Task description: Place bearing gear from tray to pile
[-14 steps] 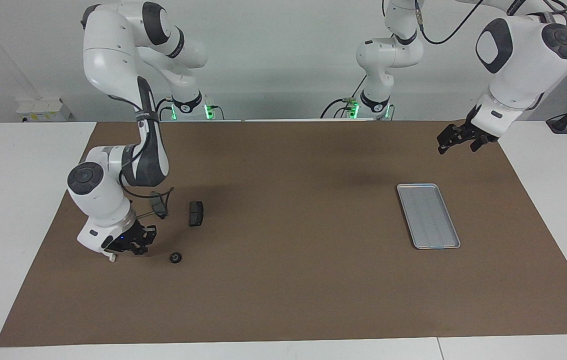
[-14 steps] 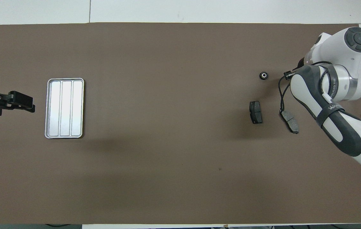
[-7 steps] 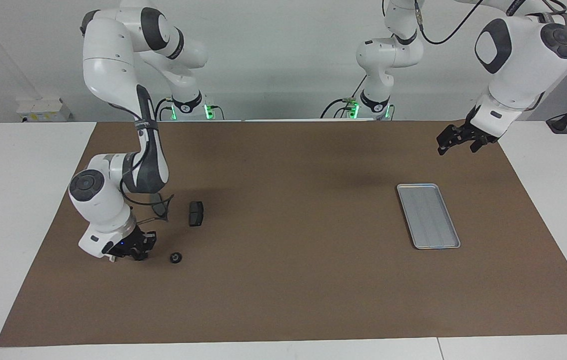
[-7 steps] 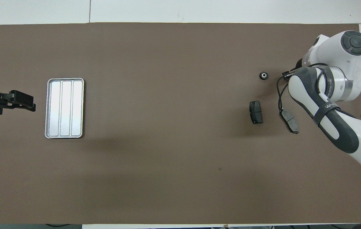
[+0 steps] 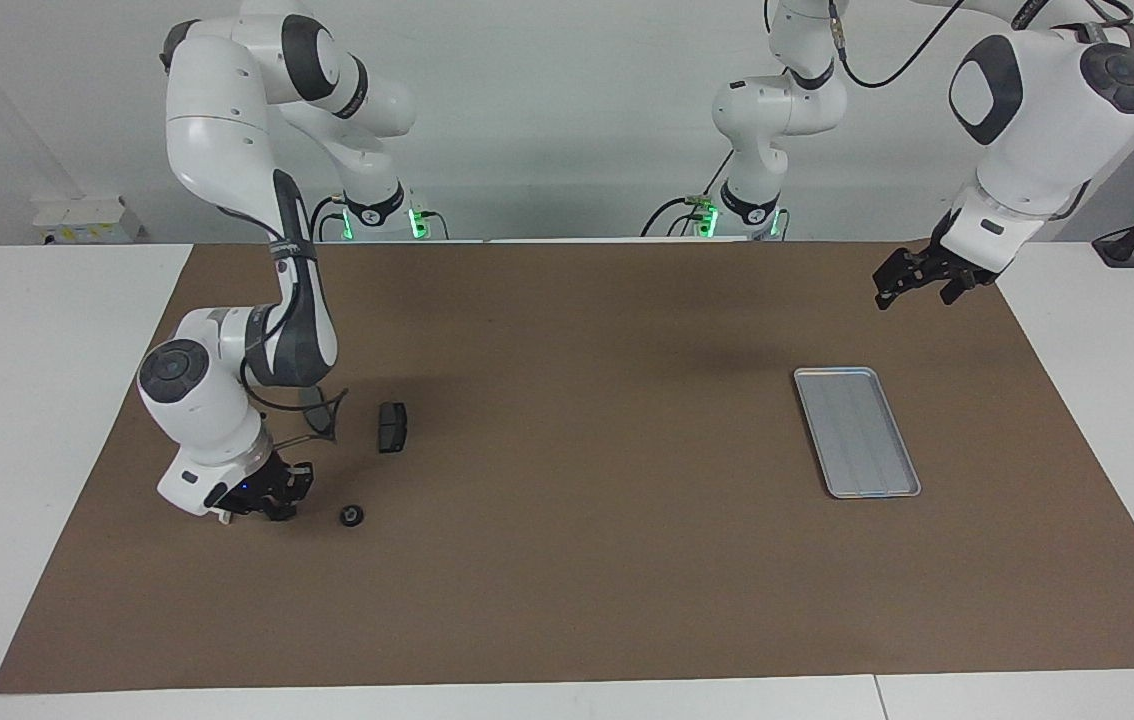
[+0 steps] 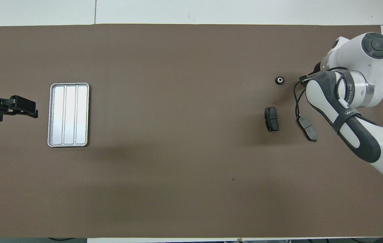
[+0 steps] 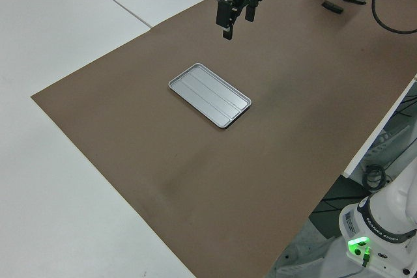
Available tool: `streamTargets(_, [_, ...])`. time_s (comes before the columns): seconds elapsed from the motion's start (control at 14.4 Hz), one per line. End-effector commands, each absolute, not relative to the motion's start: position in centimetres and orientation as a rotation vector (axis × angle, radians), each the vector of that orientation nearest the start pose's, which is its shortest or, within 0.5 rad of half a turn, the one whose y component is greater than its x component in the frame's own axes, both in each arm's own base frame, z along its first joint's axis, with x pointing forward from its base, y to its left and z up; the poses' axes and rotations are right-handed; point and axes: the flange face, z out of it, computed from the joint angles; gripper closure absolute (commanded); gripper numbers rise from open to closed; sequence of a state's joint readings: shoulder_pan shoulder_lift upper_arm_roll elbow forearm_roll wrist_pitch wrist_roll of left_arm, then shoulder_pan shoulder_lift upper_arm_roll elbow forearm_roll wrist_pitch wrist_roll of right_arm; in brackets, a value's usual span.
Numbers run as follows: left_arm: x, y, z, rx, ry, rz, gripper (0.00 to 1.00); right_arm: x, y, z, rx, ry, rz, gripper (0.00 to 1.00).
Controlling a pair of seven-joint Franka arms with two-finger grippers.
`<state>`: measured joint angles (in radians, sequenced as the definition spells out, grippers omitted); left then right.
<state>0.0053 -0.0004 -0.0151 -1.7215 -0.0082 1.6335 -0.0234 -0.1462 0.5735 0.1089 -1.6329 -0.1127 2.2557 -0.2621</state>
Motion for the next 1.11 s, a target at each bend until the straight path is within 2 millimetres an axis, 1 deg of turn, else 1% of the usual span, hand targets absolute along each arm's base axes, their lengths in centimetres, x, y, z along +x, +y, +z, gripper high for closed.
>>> streamTargets(0.0, [54.6, -0.8, 56.3, -3.139, -0.039, 0.106, 0.00, 69.0, -3.1, 29.9, -3.141, -0.402, -0.110, 0.00])
streamTargets(0.07, [54.6, -0.8, 56.3, -3.139, -0.039, 0.108, 0.00, 69.0, -2.6, 31.2, -3.147, -0.377, -0.110, 0.00])
streamTargets(0.14, [54.6, -0.8, 56.3, -3.139, -0.039, 0.106, 0.00, 68.7, -2.3, 33.0, -3.150, -0.366, -0.100, 0.00])
streamTargets(0.21, [54.6, -0.8, 56.3, -3.139, -0.039, 0.106, 0.00, 68.3, -1.9, 35.0, -3.153, -0.365, -0.073, 0.00])
streamTargets(0.28, [54.6, -0.8, 56.3, -3.139, -0.039, 0.106, 0.00, 67.8, -1.2, 37.4, -3.158, -0.380, -0.067, 0.00])
streamTargets(0.35, [54.6, -0.8, 56.3, -3.139, -0.039, 0.106, 0.00, 67.2, -0.5, 39.7, -3.162, -0.395, -0.066, 0.00])
streamTargets(0.49, [54.5, -0.8, 56.4, -3.139, -0.039, 0.104, 0.00, 65.9, 0.8, 43.7, -3.169, -0.420, -0.057, 0.00])
streamTargets(0.56, [54.6, -0.8, 56.3, -3.139, -0.039, 0.106, 0.00, 65.1, 1.2, 45.9, -3.175, -0.428, -0.071, 0.00])
streamTargets(0.7, [54.6, -0.8, 56.3, -3.139, -0.039, 0.106, 0.00, 63.5, 1.8, 49.7, -3.184, -0.441, -0.081, 0.00])
streamTargets(0.77, [54.6, -0.8, 56.3, -3.139, -0.039, 0.106, 0.00, 62.7, 2.5, 51.3, -3.186, -0.466, -0.085, 0.00])
streamTargets(0.84, [54.6, -0.8, 56.3, -3.139, -0.039, 0.108, 0.00, 62.0, 2.4, 52.8, -3.191, -0.464, -0.097, 0.00])
streamTargets(0.91, [54.6, -0.8, 56.3, -3.139, -0.039, 0.106, 0.00, 61.4, 2.7, 53.9, -3.192, -0.474, -0.107, 0.00])
streamTargets(1.04, [54.6, -0.8, 56.3, -3.139, -0.039, 0.108, 0.00, 60.6, 2.9, 55.8, -3.196, -0.478, -0.140, 0.00])
